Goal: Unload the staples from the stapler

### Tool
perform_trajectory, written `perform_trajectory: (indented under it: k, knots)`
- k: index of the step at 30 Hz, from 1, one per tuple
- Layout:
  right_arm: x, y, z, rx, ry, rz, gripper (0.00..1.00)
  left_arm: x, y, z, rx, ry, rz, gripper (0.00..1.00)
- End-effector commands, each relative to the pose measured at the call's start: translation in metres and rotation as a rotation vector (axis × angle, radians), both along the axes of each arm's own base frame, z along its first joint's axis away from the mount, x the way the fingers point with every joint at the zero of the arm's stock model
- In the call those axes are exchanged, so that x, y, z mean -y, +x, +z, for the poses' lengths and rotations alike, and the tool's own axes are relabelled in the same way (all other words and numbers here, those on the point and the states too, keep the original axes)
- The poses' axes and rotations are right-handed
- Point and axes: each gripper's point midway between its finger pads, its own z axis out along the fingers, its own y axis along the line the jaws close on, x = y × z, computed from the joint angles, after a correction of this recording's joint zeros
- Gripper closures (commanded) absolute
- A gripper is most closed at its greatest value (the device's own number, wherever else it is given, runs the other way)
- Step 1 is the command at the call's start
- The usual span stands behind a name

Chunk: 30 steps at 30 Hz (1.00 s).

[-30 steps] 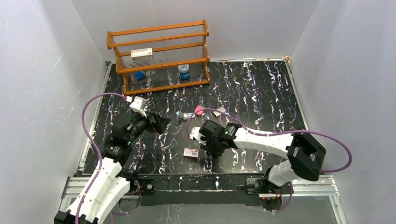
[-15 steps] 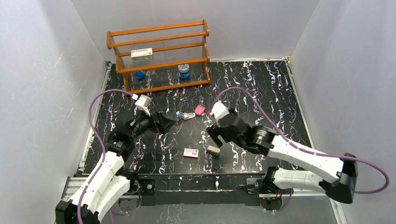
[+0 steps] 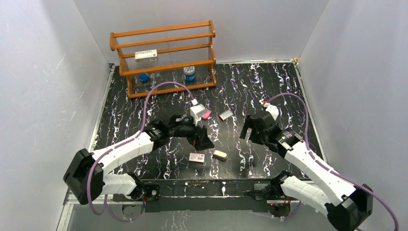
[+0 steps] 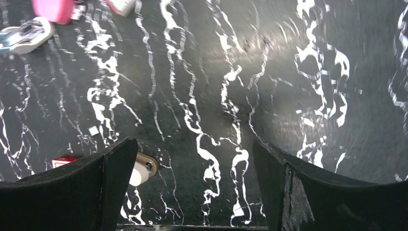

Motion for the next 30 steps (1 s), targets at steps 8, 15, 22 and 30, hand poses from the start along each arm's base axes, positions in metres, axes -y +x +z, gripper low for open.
perform_trajectory:
  k: [8, 15, 22, 30]
  knots:
    - [-0.008, -0.008, -0.021, -0.160, 0.345, -0.140, 0.01, 0.059, -0.022, -0.038, 0.479, 0.240, -0.378, 0.16]
    - [0.001, -0.028, -0.033, -0.190, 0.435, -0.251, 0.01, 0.070, -0.030, -0.072, 0.621, 0.314, -0.570, 0.20]
    - [0.002, -0.043, -0.047, -0.231, 0.493, -0.291, 0.01, 0.068, -0.035, -0.097, 0.678, 0.353, -0.708, 0.28]
    - [0.001, -0.041, -0.048, -0.241, 0.477, -0.293, 0.01, 0.083, -0.033, -0.107, 0.651, 0.345, -0.747, 0.32]
